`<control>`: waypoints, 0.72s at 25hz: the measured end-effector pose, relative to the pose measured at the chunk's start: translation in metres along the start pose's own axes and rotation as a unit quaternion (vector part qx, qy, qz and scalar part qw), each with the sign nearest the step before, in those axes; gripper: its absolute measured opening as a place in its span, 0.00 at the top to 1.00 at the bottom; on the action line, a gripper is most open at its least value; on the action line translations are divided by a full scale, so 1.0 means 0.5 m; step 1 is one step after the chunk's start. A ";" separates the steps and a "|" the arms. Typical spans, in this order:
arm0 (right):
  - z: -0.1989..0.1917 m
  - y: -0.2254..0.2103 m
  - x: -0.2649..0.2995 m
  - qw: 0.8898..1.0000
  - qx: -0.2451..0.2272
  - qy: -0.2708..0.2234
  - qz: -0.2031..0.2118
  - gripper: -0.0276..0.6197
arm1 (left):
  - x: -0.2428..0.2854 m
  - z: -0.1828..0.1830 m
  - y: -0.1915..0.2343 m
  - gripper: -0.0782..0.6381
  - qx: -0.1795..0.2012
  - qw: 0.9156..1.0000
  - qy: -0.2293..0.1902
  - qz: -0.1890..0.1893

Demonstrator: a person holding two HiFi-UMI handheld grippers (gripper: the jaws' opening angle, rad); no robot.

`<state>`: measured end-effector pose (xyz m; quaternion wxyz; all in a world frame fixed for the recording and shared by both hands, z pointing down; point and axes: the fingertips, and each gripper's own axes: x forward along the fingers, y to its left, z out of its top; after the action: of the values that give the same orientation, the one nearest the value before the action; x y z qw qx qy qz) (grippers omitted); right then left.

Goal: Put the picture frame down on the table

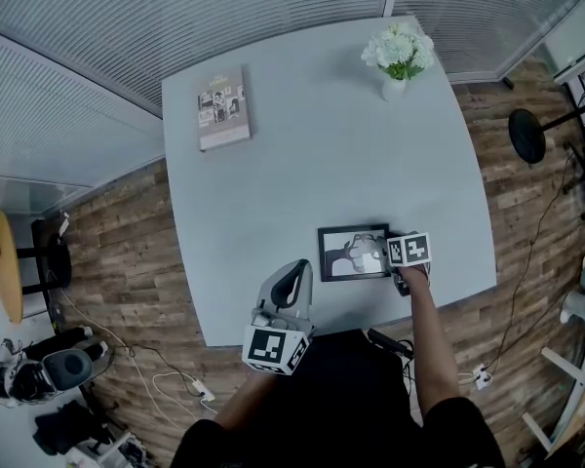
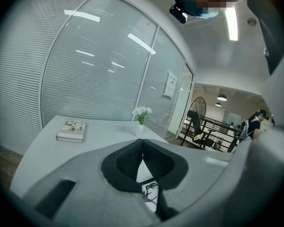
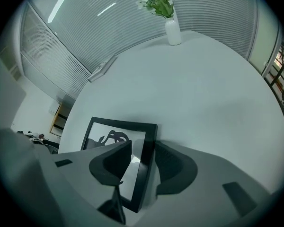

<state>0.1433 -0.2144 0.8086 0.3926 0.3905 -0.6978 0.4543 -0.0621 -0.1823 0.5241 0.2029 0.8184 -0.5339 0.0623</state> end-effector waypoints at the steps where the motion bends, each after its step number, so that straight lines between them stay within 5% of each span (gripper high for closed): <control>1: 0.001 -0.001 -0.002 1.000 -0.003 -0.001 -0.004 0.73 | 0.000 0.001 0.001 0.87 0.000 1.000 0.000 0.000; 8: 0.015 -0.014 -0.039 0.999 -0.012 -0.026 -0.035 0.71 | -0.004 0.003 -0.008 0.87 0.001 1.000 -0.002 -0.002; 18: 0.030 -0.010 -0.104 0.991 -0.037 -0.100 -0.075 0.86 | -0.019 0.003 -0.030 0.87 0.006 1.000 -0.009 -0.006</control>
<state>0.1651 -0.2202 0.7593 0.3679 0.4705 -0.7187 0.3561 -0.0526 -0.1695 0.5156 0.1937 0.8232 -0.5306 0.0567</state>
